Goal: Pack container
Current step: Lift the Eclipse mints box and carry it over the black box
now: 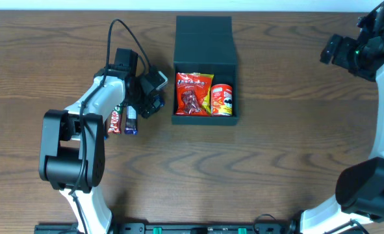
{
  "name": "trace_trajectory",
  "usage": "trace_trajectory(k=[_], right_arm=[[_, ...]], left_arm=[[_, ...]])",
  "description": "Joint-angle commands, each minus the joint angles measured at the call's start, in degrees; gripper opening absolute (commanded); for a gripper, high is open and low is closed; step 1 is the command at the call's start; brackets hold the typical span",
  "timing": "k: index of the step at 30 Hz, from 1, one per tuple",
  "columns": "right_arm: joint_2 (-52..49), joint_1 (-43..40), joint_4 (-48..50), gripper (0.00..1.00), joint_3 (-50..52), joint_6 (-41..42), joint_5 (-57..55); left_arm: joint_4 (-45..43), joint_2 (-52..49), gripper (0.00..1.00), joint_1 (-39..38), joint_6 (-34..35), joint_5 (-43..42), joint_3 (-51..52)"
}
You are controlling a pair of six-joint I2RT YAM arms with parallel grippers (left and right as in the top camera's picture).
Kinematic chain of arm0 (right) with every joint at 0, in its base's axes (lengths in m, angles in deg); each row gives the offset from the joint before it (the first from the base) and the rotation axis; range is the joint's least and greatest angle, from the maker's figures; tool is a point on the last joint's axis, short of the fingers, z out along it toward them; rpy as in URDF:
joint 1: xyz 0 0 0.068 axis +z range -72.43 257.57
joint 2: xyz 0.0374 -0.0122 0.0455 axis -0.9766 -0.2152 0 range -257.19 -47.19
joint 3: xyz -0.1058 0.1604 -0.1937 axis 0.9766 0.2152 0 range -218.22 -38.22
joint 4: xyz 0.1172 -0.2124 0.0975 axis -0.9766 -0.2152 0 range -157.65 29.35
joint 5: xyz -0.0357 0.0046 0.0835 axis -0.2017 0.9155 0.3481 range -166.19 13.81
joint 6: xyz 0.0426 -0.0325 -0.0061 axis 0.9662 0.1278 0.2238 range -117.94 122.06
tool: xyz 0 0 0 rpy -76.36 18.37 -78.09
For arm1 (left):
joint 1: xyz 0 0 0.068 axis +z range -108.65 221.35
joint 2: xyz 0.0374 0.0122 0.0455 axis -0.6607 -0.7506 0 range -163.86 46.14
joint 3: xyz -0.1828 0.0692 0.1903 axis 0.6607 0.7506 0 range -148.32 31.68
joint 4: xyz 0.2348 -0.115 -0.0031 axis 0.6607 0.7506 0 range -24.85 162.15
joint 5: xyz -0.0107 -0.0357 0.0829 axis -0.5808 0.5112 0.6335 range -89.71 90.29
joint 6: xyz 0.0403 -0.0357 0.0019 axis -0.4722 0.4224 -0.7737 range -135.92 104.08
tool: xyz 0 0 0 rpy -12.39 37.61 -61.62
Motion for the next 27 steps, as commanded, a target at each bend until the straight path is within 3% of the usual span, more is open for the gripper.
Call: trace_trajectory(k=[1,6,11,21,25,27], right_arm=[[0.4,-0.1,0.0,0.99,-0.4,0.7,-0.3],[0.4,-0.1,0.2,0.98,-0.4,1.5,-0.3],[0.4,-0.1,0.2,0.99,-0.4,1.5,-0.2],[0.4,-0.1,0.2,0.99,-0.4,1.5,-0.2],[0.4,-0.1,0.2,0.99,-0.4,1.5,-0.2],[0.4,-0.1,0.2,0.99,-0.4,1.5,-0.2]], left_arm=[[-1.0,0.1,0.78,0.0,-0.8,-0.2,2.4],[-1.9,0.1,0.75,0.0,-0.8,-0.2,2.6],[-2.4,0.1,0.58,0.0,-0.8,-0.2,2.6],[-2.8,0.1,0.35,0.0,-0.7,-0.2,2.6],[-4.7,0.1,0.28,0.0,3.5,-0.2,2.6],[-6.4,0.1,0.17,0.0,7.1,-0.2,2.5]])
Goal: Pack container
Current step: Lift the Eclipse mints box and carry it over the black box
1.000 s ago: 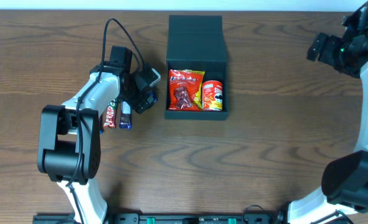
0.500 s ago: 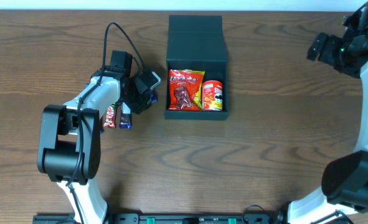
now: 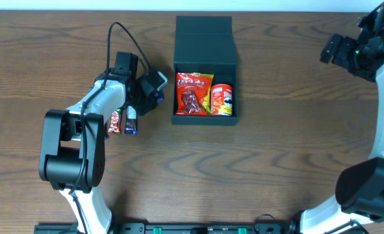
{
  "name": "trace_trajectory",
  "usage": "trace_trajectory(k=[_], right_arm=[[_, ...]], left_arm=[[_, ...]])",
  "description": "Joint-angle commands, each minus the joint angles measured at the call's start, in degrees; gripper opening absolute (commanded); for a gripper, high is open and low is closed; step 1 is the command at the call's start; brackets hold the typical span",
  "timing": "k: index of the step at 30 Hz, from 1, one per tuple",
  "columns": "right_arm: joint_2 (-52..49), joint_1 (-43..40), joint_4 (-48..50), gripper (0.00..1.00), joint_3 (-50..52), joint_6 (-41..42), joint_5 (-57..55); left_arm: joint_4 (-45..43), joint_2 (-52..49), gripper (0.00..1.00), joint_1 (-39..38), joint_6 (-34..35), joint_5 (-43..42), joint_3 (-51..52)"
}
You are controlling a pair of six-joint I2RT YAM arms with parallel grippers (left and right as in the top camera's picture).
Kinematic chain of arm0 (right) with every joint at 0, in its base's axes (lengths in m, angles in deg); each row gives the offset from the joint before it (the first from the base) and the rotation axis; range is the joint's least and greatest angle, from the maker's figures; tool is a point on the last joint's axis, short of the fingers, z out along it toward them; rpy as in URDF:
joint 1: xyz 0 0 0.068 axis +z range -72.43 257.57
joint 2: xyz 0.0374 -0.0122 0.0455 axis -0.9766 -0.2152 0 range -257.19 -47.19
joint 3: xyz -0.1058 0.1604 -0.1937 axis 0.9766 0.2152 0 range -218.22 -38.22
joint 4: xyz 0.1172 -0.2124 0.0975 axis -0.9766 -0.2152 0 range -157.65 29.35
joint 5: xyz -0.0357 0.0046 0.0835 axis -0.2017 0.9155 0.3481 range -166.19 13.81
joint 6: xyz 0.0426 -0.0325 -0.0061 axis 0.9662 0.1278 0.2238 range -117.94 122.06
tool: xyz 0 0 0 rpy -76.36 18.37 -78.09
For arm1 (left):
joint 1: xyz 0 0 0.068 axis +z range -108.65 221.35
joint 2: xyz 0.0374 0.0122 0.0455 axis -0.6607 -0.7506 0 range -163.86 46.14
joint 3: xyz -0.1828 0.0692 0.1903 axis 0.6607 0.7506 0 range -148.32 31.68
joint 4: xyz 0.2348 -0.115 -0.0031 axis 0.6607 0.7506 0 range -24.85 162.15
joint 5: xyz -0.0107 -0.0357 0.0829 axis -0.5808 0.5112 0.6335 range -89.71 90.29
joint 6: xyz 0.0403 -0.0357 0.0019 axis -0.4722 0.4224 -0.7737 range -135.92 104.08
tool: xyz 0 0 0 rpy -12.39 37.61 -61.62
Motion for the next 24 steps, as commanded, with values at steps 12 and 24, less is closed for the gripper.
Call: trace_trajectory(k=[12,24], right_arm=[[0.4,-0.1,0.4,0.99,-0.4,0.6,-0.2],[0.4,-0.1,2.3,0.99,-0.4,-0.6,-0.2]], left_arm=[[-2.2,0.7,0.06,0.0,27.4,-0.8,-12.4],[10.4,0.9,0.06,-8.8,8.8,-18.3,-34.8]])
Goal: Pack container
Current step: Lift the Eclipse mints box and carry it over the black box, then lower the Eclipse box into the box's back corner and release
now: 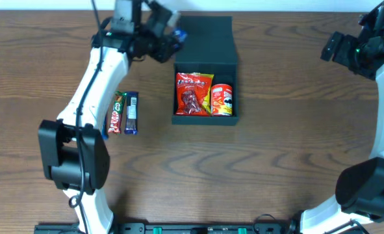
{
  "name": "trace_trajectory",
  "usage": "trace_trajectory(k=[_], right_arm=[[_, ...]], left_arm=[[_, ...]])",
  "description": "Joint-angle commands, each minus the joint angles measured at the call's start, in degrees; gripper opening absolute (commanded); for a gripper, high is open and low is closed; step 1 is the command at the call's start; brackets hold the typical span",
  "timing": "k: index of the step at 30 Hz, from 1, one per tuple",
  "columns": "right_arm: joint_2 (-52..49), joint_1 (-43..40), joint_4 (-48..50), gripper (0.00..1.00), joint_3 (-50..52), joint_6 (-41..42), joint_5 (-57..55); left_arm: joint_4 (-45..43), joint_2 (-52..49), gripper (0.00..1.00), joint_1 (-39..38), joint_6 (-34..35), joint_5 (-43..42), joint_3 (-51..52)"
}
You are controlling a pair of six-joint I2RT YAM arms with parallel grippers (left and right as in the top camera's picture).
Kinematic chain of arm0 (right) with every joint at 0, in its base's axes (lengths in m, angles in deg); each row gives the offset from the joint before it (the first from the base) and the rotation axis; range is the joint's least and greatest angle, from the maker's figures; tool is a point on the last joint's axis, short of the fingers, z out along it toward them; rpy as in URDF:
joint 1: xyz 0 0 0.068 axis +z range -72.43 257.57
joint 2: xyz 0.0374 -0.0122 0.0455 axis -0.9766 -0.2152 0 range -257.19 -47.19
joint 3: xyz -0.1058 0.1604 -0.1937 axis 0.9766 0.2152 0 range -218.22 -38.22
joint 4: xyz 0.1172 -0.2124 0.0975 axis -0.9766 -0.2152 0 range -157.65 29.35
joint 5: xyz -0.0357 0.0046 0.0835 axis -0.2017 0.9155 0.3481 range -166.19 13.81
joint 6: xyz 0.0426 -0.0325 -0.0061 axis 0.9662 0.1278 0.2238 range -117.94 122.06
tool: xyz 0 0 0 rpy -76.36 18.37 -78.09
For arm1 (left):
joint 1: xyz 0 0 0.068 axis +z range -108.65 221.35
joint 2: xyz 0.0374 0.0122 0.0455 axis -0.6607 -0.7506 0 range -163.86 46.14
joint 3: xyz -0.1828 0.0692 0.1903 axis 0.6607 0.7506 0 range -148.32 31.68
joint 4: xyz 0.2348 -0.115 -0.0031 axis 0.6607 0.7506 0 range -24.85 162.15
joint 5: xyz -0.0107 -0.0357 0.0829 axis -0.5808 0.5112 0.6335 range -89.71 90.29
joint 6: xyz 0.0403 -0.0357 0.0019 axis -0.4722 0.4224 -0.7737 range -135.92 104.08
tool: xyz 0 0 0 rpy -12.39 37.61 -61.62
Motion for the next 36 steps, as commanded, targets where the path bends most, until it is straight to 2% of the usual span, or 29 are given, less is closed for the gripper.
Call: trace_trajectory(k=[1,5,9,17,27,36], right_arm=[[0.4,-0.1,0.4,0.99,-0.4,-0.5,-0.2],[0.4,-0.1,0.9,0.99,-0.4,-0.5,-0.2],[0.4,-0.1,0.9,0.99,-0.4,-1.2,-0.2],[0.4,-0.1,-0.1,0.99,-0.4,-3.1,-0.2],[0.4,-0.1,-0.3,0.99,-0.4,-4.1,-0.2],[0.4,-0.1,-0.2,0.99,-0.4,-4.1,-0.2]], left_arm=[[2.5,0.9,0.06,-5.2,-12.4,-0.7,-3.5],[3.0,0.6,0.06,-12.4,-21.3,14.0,-3.9],[2.6,-1.2,0.06,-17.0,-27.0,21.0,-3.9],[-2.8,-8.3,0.06,-17.5,-37.2,18.5,-3.9],[-5.4,-12.9,0.06,-17.5,-37.1,20.3,-3.9],[-5.2,-13.1,0.06,-17.5,-37.1,17.4,-3.9]])
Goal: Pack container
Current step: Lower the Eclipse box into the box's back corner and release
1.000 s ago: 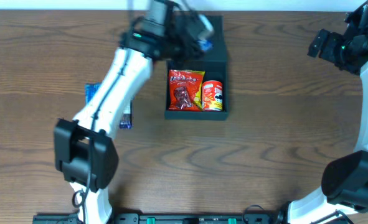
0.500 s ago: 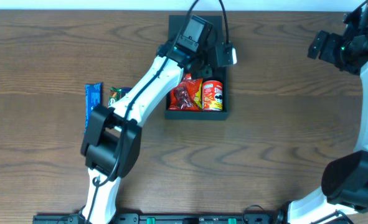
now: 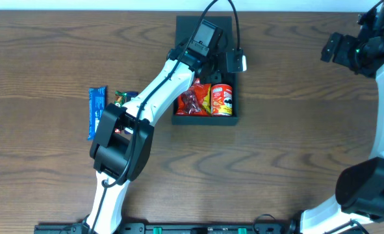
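A dark open box (image 3: 204, 29) stands at the back middle, its lid flat behind it. Inside lie a red snack bag (image 3: 190, 99) and a red chip can (image 3: 222, 99). My left arm reaches across the box, and my left gripper (image 3: 230, 62) hangs over the box's right back part. I cannot make out its fingers or anything between them. A blue candy bar (image 3: 97, 114) lies on the table at the left. A green-ended wrapper (image 3: 119, 97) peeks out beside the arm. My right gripper (image 3: 333, 49) is held high at the far right, its state unclear.
The left arm's lower links (image 3: 120, 140) cover the table between the blue bar and the box. The right arm's base (image 3: 367, 188) stands at the right edge.
My left gripper has moved from above the box's back left corner to over its right back part. The arm now covers where the two bars lay, and a blue bar shows further left.
My left gripper was low beside two candy bars left of the box, and stayed there at the second moment. Then it was raised near the box's back left corner, both bars still lying on the table. Now it is over the box. The right arm never moved.
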{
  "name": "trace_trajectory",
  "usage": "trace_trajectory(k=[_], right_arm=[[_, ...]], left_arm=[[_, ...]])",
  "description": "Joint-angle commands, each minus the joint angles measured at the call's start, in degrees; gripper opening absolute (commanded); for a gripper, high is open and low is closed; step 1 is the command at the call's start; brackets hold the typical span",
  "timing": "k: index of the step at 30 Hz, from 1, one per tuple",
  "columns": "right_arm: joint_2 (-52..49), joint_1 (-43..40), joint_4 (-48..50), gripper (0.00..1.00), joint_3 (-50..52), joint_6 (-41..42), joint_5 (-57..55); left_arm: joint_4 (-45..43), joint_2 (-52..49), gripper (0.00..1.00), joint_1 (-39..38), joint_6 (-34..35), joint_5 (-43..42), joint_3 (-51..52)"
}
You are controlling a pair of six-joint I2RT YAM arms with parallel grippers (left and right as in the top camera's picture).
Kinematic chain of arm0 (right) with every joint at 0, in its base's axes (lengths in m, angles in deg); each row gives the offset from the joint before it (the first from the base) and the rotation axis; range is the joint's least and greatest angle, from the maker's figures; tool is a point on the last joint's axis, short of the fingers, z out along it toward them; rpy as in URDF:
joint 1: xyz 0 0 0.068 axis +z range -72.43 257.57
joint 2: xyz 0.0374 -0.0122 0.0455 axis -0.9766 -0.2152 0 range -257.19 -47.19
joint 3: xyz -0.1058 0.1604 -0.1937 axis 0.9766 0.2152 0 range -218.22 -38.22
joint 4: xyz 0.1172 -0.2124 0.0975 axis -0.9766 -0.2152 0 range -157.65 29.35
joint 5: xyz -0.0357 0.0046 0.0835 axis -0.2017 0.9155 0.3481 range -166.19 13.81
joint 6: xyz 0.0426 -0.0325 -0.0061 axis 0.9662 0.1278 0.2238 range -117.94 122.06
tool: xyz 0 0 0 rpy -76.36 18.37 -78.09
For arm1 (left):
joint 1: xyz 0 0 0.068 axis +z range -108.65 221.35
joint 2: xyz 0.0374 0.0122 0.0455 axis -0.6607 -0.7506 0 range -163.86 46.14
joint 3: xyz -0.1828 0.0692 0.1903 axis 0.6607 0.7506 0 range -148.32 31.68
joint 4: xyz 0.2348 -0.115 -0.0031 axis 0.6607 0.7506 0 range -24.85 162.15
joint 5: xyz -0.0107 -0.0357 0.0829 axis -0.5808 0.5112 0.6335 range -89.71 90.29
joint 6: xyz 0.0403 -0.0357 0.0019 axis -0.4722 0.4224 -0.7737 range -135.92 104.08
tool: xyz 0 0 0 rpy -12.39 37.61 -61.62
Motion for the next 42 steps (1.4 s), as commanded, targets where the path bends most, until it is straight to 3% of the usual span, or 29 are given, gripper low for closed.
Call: trace_trajectory(k=[1,12,13,14,16,18,22,28,30,32,33,34,42], right_arm=[[0.4,-0.1,-0.1,0.99,-0.4,-1.2,-0.2],[0.4,-0.1,-0.1,0.99,-0.4,-1.2,-0.2],[0.4,-0.1,-0.1,0.99,-0.4,-1.2,-0.2],[0.4,-0.1,-0.2,0.99,-0.4,-1.2,-0.2],[0.4,-0.1,-0.3,0.99,-0.4,-1.2,-0.2],[0.4,-0.1,-0.3,0.99,-0.4,-1.2,-0.2],[0.4,-0.1,-0.3,0.99,-0.4,-1.2,-0.2],[0.4,-0.1,-0.3,0.99,-0.4,-1.2,-0.2],[0.4,-0.1,-0.3,0.99,-0.4,-1.2,-0.2],[0.4,-0.1,-0.3,0.99,-0.4,-1.2,-0.2],[0.4,-0.1,-0.3,0.99,-0.4,-1.2,-0.2],[0.4,-0.1,-0.2,0.99,-0.4,-1.2,-0.2],[0.4,-0.1,-0.2,0.99,-0.4,-1.2,-0.2]], left_arm=[[0.6,-1.0,0.05,0.2,-0.4,-1.4,-1.1],[2.3,-1.0,0.08,0.2,-0.3,-3.4,-1.0],[2.3,-1.0,0.19,0.2,0.3,-3.3,-1.0],[1.9,-1.0,0.40,0.2,1.7,-3.0,-1.0],[1.0,-1.0,0.54,0.2,3.6,-1.7,-1.0],[0.6,-1.0,0.79,0.2,3.7,-0.9,-1.0],[0.1,-1.0,0.98,0.2,3.7,-0.9,-1.0],[-1.6,-1.0,1.00,0.2,5.9,2.4,-1.0],[-1.8,-1.0,0.84,0.2,6.5,5.9,-1.0],[-1.7,-1.0,0.53,0.2,8.3,9.7,-1.0],[-1.6,-1.0,0.17,0.3,9.4,10.9,-1.0],[-1.4,-1.0,0.06,0.3,11.1,11.2,-1.0],[2.0,-1.0,0.06,1.0,33.4,3.5,-1.0]])
